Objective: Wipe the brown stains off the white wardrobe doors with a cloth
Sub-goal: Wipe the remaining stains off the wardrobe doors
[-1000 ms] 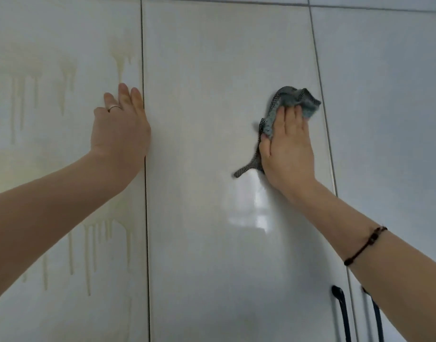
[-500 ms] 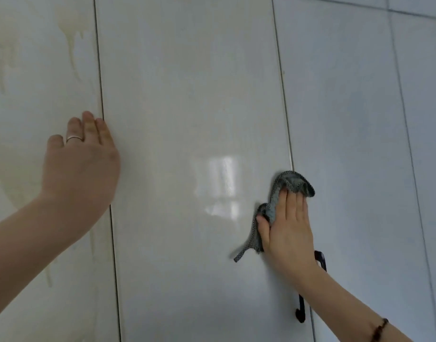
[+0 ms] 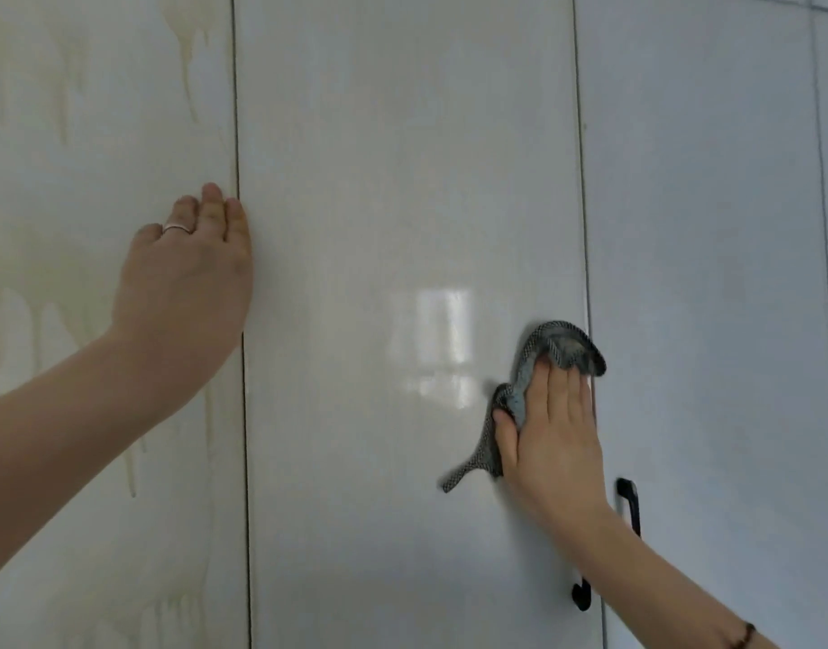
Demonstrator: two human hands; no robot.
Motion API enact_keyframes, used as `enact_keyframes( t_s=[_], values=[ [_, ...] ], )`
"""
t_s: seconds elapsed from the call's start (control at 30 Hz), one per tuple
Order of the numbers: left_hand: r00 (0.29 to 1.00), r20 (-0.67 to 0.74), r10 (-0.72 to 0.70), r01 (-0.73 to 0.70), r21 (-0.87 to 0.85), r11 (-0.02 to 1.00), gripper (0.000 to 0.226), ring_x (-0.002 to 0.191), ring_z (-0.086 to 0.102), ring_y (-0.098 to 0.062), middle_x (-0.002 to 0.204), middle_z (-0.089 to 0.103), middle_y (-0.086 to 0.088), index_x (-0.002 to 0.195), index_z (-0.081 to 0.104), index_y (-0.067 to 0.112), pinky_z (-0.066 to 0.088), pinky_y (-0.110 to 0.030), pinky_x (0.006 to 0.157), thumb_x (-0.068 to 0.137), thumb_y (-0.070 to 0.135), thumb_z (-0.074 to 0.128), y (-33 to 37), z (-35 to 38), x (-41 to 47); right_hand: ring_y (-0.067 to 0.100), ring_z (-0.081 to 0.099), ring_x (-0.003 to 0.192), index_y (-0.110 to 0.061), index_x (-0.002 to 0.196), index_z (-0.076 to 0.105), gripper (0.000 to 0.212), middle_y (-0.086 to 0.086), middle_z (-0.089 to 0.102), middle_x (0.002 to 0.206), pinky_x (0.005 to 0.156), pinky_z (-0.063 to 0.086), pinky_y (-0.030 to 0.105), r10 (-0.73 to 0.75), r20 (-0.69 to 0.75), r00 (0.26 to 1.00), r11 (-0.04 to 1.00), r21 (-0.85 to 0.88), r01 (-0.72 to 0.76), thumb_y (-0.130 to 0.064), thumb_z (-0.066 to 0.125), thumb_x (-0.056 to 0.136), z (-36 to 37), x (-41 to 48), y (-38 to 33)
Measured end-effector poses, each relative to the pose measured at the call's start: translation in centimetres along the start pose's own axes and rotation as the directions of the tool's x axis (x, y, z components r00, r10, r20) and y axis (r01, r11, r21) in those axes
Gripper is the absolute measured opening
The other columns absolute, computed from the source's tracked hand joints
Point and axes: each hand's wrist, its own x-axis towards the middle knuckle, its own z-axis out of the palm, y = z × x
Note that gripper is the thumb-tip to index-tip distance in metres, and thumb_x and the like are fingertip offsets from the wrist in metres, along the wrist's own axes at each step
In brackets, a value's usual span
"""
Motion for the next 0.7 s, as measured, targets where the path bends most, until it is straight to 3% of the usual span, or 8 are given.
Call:
enact_keyframes(
  t_s=[0.13,0.3,0.37,0.43,0.53,0.6,0.7],
  values=[
    [0.989,-0.097,0.112,-0.117,-0.052,0.992,0.048,0.103,0.065,-0.035,0.128,0.063,-0.018,0.123,0.063,0.004,0.050,-0.045,0.080,0.080,0.003,0.042,-2.4,-0.4,1.6,0.049,0.031,0.140,0.012,0.148,0.027,0.083,0.035,0.036,0.147,0.121,0.019,0.055,0.086,0.004,0.996,0.995,-0.050,-0.086,-0.054,0.028,0.098,-0.3,3.4,-0.6],
    [0.939,-0.287,0.191,-0.243,-0.155,0.958,0.047,0.104,0.066,-0.034,0.110,0.071,-0.016,0.106,0.071,0.001,0.054,-0.047,0.080,0.068,-0.003,0.042,-3.9,0.6,2.1,0.049,0.018,0.145,0.014,0.150,0.017,0.096,0.038,0.022,0.154,0.121,0.012,0.055,0.165,-0.074,0.984,0.986,-0.012,-0.166,-0.063,0.016,0.092,-3.2,13.5,-5.1],
    [0.919,-0.347,0.186,-0.265,-0.194,0.945,0.051,0.113,0.066,-0.035,0.122,0.068,-0.023,0.110,0.071,-0.004,0.058,-0.047,0.084,0.067,-0.010,0.045,-4.6,1.1,2.6,0.048,0.015,0.146,0.014,0.151,0.015,0.096,0.037,0.019,0.156,0.121,0.011,0.055,0.072,-0.092,0.993,0.997,-0.015,-0.074,-0.063,0.016,0.094,-3.8,15.3,-9.0],
    [0.908,-0.373,0.191,-0.286,-0.217,0.933,0.055,0.118,0.064,-0.035,0.130,0.063,-0.023,0.112,0.071,-0.004,0.059,-0.048,0.086,0.066,-0.014,0.043,-5.2,1.5,3.2,0.050,0.017,0.146,0.014,0.150,0.019,0.092,0.037,0.020,0.155,0.121,0.012,0.056,-0.143,-0.099,0.985,0.990,-0.024,0.141,-0.061,0.024,0.098,-3.3,14.6,-13.4],
    [0.892,-0.384,0.236,-0.342,-0.235,0.910,0.057,0.111,0.069,-0.034,0.123,0.069,-0.019,0.107,0.074,-0.002,0.061,-0.045,0.081,0.055,-0.016,0.053,-6.0,1.7,3.7,0.048,0.025,0.144,0.013,0.148,0.030,0.086,0.036,0.027,0.154,0.119,0.020,0.059,-0.476,-0.079,0.876,0.879,-0.015,0.476,-0.057,0.035,0.098,-1.5,12.0,-19.1],
    [0.904,-0.345,0.252,-0.354,-0.274,0.894,0.062,0.113,0.068,-0.032,0.124,0.069,-0.016,0.111,0.074,-0.002,0.061,-0.048,0.083,0.052,-0.018,0.062,-6.2,1.8,3.7,0.045,0.024,0.146,0.012,0.148,0.032,0.083,0.034,0.028,0.154,0.120,0.019,0.057,-0.535,-0.070,0.842,0.844,-0.018,0.536,-0.055,0.033,0.099,-1.4,12.9,-20.7],
    [0.907,-0.341,0.248,-0.353,-0.293,0.889,0.060,0.108,0.070,-0.032,0.122,0.070,-0.014,0.112,0.074,-0.001,0.062,-0.048,0.079,0.056,-0.017,0.063,-6.6,2.3,4.1,0.043,0.019,0.148,0.008,0.151,0.028,0.077,0.031,0.025,0.157,0.122,0.013,0.053,-0.516,-0.131,0.847,0.856,-0.041,0.515,-0.049,0.027,0.100,-2.3,18.1,-22.0]
  ],
)
